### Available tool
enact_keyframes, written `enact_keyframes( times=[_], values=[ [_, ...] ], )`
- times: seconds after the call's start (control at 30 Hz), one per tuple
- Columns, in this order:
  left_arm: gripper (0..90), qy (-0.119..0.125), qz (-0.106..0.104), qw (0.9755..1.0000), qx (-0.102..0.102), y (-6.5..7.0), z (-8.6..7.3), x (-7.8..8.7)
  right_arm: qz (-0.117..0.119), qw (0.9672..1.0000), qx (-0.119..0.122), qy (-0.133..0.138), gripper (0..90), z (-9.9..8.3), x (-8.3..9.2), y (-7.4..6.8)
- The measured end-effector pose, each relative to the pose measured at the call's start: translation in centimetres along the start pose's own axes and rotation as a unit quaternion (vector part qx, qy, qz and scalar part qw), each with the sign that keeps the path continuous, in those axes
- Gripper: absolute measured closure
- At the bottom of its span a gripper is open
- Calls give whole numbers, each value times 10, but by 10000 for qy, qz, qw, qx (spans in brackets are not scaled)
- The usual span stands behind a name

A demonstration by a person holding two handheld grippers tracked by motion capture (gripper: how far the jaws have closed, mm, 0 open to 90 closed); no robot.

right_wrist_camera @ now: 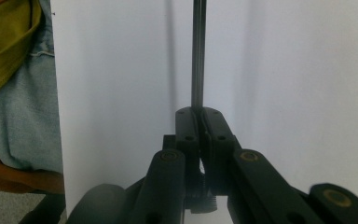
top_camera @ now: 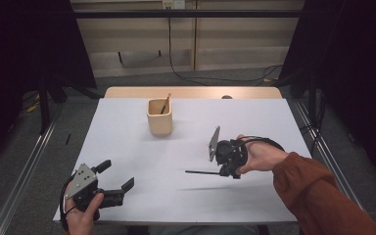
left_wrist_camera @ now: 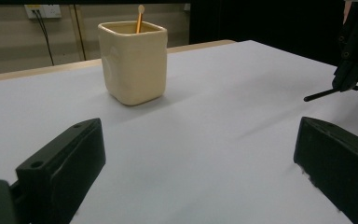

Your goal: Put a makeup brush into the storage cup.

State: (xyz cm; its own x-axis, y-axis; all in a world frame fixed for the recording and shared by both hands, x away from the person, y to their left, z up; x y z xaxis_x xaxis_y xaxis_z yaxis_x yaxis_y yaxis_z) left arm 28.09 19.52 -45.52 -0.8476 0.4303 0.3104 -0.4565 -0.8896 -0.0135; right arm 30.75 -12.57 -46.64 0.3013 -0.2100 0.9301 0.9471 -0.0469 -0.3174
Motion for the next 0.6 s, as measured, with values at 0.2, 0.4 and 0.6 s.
enact_keyframes(
  times=[0.2,0.4,0.6],
  values=[
    [19,-15,64,9999,114,-6,1,4,-27,10000,10,54,860,1,1,3],
    [19,170,60,9998,122,-5,10,7,-20,9999,75,151,860,1,2,3],
    [17,353,126,9992,167,-11,29,11,12,9993,36,378,860,1,5,3]
  ],
)
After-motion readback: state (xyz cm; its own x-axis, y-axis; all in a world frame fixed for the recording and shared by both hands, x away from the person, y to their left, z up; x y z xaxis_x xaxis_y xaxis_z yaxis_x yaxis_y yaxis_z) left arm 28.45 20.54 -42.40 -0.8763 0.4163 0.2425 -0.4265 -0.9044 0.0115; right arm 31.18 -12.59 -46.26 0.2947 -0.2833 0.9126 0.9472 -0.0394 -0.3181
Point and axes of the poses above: each handheld gripper's, and its own axes: x roughly backward along the jaws, z roughly out of its top, y roughly to its right, the point moved 8 cm from there along -x, roughly forward along the jaws, and after that the axes turned 15 degrees about z, right-handed, at the moved point
